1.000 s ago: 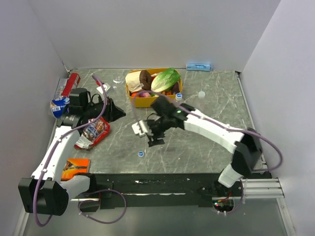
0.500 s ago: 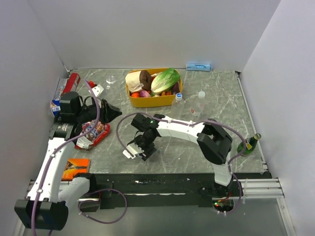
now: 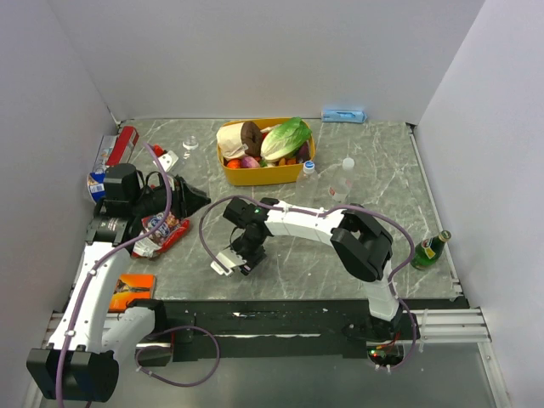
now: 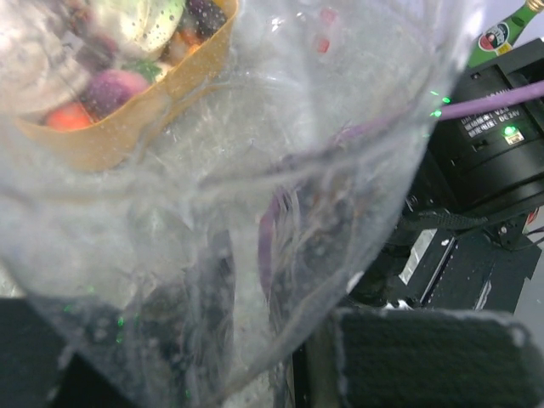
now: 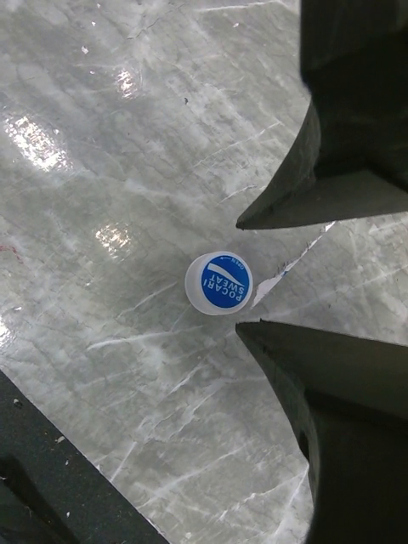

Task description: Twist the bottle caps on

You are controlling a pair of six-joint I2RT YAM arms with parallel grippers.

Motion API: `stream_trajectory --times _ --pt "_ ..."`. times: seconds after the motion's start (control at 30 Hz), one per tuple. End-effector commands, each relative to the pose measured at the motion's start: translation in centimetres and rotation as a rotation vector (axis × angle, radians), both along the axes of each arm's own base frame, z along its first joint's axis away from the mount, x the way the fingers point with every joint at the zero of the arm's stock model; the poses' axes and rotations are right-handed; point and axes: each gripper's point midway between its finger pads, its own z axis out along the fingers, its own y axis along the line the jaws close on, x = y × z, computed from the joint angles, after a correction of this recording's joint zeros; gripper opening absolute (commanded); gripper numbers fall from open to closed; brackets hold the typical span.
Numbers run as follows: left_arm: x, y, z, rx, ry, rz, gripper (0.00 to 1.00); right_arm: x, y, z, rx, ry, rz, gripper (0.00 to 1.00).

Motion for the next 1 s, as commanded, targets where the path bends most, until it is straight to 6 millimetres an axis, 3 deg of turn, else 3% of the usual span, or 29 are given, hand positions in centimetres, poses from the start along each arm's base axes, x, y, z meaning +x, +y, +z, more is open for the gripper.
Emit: stream_trajectory --times 0.0,0.33,0.47,0.57,0.73,0.87,0.97 --pt "0.5 0.1 0.7 -0.022 -0.036 0.021 0.01 -0.4 0.3 -0.5 -0.006 0.005 0.024 0.53" --pt "0.9 0.7 -0.3 -0.022 0.017 0.087 0.04 -0.4 0.8 -2.1 -0.031 0.010 0.019 0.55" --pt "0.8 0.9 -0.6 -0.022 0.022 0.097 0.03 -0.4 1.0 -2.2 -0.031 0.011 0.015 0.50" --pt "0.7 0.9 -0.7 -0.025 0.025 0.098 0.03 -0.4 1.0 -1.9 -0.024 0.015 0.007 0.45" --pt "0.8 0.9 -1.1 -0.030 0.032 0.093 0.05 -0.5 1.5 -0.9 0.008 0.011 -0.001 0.47" --pt "1.0 1.0 -1.9 -0.022 0.041 0.098 0.05 -0.8 1.5 -0.4 0.018 0.021 -0.001 0.37" --pt "1.2 1.2 -2.9 -0.001 0.058 0.103 0.04 -0.7 1.0 1.1 0.031 0.035 -0.048 0.28"
